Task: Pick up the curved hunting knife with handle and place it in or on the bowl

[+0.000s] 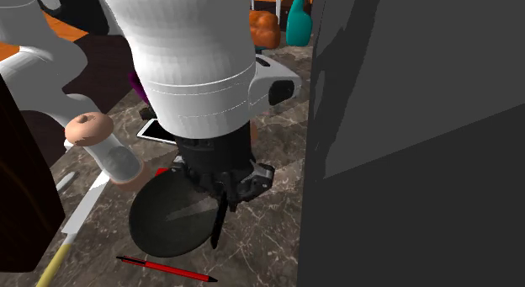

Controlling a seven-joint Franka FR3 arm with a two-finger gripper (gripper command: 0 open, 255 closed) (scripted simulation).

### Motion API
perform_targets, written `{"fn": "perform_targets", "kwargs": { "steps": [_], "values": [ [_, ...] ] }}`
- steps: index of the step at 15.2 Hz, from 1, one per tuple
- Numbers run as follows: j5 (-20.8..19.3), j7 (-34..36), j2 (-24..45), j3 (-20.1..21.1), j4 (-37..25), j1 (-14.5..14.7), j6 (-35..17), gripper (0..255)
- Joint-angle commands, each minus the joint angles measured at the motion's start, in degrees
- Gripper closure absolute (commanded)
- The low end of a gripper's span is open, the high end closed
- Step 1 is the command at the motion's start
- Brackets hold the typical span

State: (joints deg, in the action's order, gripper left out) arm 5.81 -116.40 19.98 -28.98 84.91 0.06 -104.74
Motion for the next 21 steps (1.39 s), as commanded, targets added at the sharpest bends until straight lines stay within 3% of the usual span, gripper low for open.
{"fn": "perform_targets", "kwargs": {
  "steps": [1,6,18,21],
  "values": [
    [-1.5,-1.0,-3.8,-0.9,5.6,0.2,-2.2,255],
    [-5.2,-3.6,-11.9,-3.0,16.4,-0.4,-6.0,255],
    [-4.2,-4.3,-10.3,-2.8,23.5,-0.8,-14.5,255],
    [-4.2,-4.3,-10.3,-2.8,23.5,-0.8,-14.5,255]
  ]
}}
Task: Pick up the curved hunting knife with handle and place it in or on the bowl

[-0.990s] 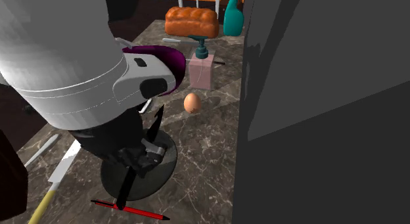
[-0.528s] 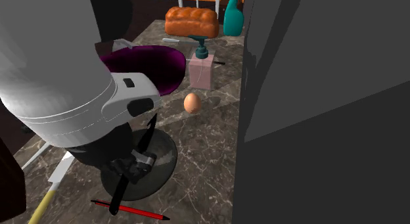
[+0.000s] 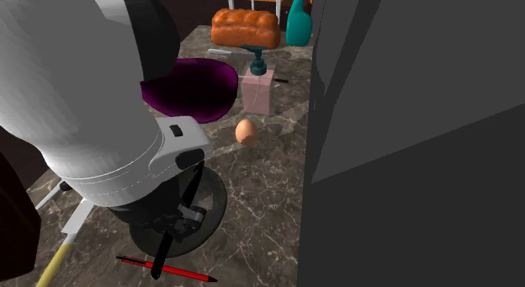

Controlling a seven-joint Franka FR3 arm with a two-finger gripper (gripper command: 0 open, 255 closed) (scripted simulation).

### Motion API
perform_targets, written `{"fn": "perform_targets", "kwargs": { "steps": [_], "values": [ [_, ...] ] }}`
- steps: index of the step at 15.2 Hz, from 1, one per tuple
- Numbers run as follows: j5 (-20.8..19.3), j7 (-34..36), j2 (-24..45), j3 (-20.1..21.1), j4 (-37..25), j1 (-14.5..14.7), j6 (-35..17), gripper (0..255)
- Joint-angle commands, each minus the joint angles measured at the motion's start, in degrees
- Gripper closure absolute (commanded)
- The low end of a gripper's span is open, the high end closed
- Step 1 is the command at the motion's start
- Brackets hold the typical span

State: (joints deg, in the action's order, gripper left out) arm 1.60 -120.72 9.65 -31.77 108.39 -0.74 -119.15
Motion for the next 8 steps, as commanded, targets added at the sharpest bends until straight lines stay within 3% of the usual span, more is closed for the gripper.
{"fn": "perform_targets", "kwargs": {
  "steps": [1,5,6,8],
  "values": [
    [0.0,0.0,0.0,0.0,0.1,-0.1,-0.1,255],
    [0.0,0.0,0.0,0.0,0.1,-0.1,-0.1,255],
    [0.0,0.0,0.0,0.0,0.1,-0.1,-0.1,0],
    [0.0,0.1,-0.1,0.0,0.2,0.0,-0.1,0]
  ]
}}
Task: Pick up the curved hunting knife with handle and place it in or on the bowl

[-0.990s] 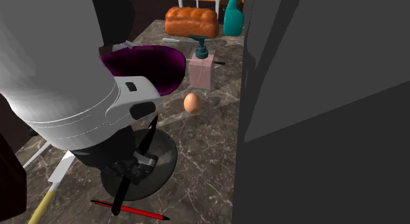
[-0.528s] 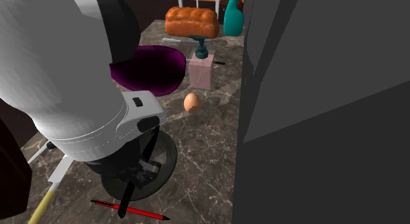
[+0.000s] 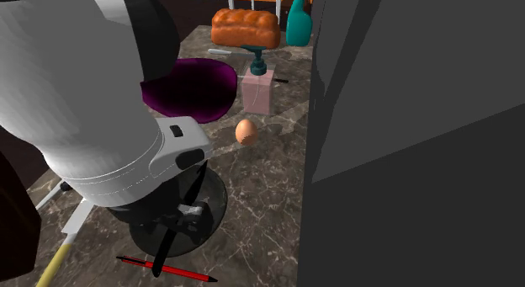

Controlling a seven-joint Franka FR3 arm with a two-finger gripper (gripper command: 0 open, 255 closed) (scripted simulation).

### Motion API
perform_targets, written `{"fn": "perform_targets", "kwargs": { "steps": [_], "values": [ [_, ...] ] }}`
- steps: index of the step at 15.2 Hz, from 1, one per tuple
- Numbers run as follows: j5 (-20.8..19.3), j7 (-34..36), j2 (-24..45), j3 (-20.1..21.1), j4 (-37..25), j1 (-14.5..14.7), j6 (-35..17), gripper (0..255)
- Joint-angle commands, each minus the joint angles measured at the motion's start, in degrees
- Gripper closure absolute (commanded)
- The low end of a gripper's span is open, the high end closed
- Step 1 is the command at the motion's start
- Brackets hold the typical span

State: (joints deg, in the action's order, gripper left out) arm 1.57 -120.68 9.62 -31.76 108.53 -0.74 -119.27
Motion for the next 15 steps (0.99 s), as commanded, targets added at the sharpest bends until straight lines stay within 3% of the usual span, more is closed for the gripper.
{"fn": "perform_targets", "kwargs": {
  "steps": [1,3,7,15],
  "values": [
    [0.0,0.0,0.0,0.0,0.0,0.0,0.0,0],
    [0.1,0.0,0.1,0.0,-0.1,-0.1,0.0,0],
    [-1.4,1.0,-2.4,-0.1,-4.7,0.5,6.8,0],
    [-1.4,1.0,-2.4,-0.1,-4.7,0.5,6.8,0]
  ]
}}
